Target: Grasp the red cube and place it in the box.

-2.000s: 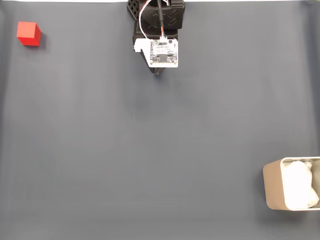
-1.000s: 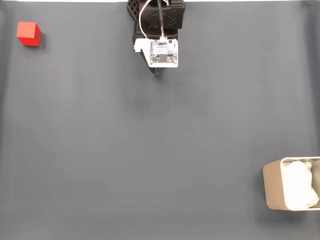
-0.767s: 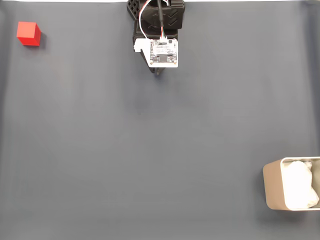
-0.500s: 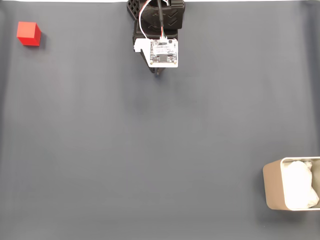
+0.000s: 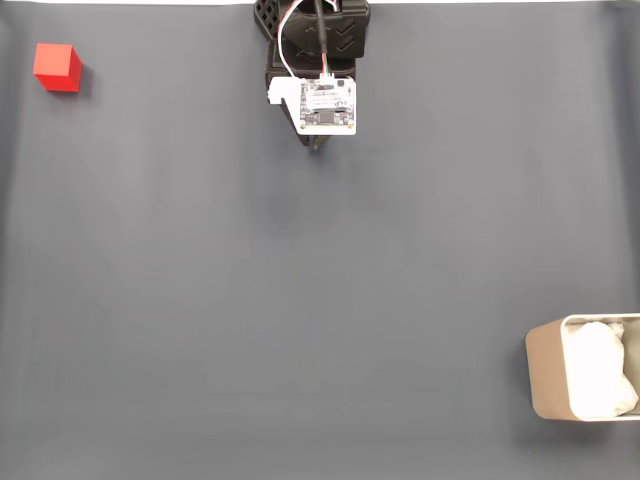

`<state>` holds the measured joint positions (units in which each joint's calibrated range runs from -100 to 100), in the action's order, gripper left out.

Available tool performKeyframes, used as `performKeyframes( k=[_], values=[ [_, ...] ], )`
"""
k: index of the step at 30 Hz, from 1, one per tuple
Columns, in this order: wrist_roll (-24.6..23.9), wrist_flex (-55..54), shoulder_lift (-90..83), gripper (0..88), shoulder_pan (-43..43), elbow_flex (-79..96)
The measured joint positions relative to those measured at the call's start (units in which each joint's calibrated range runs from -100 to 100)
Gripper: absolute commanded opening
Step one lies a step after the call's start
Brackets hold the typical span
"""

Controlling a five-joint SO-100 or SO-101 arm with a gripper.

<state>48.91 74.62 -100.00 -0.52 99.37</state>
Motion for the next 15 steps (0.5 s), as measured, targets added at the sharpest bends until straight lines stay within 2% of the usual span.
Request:
performKeyframes(
  k=[8, 15],
  values=[
    [-0.2, -0.72, 0.0, 0.0, 0.0, 0.0],
    [-1.71, -16.15, 6.25, 0.1, 0.15, -9.58]
  ],
)
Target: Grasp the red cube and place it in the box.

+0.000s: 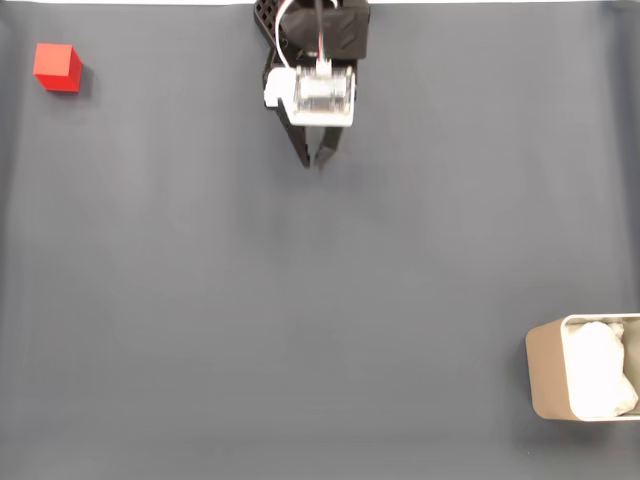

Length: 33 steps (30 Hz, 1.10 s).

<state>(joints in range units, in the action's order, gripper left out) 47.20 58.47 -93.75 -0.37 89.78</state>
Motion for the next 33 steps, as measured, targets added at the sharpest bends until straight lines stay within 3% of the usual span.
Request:
performKeyframes(
  k=[9, 15, 33],
  values=[
    [0.15, -3.34, 28.66, 0.1, 0.3, -45.93],
    [0.54, 3.26, 41.51, 0.2, 0.3, -68.26],
    [2.49, 8.11, 48.11, 0.0, -2.97, -77.4]
  ],
)
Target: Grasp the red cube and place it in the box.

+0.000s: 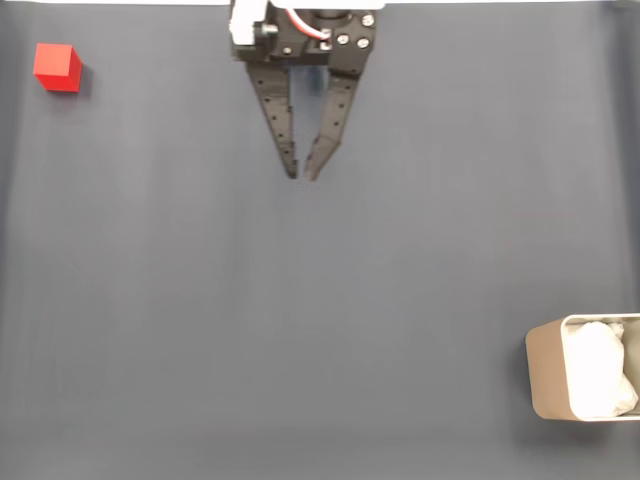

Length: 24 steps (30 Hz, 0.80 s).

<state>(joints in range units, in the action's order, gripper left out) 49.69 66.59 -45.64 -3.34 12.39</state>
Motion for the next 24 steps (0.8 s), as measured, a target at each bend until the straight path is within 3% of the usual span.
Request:
performKeyframes(
  k=[24],
  values=[
    [-2.15, 1.51, 3.73, 0.0, -18.92, -4.16]
  ],
)
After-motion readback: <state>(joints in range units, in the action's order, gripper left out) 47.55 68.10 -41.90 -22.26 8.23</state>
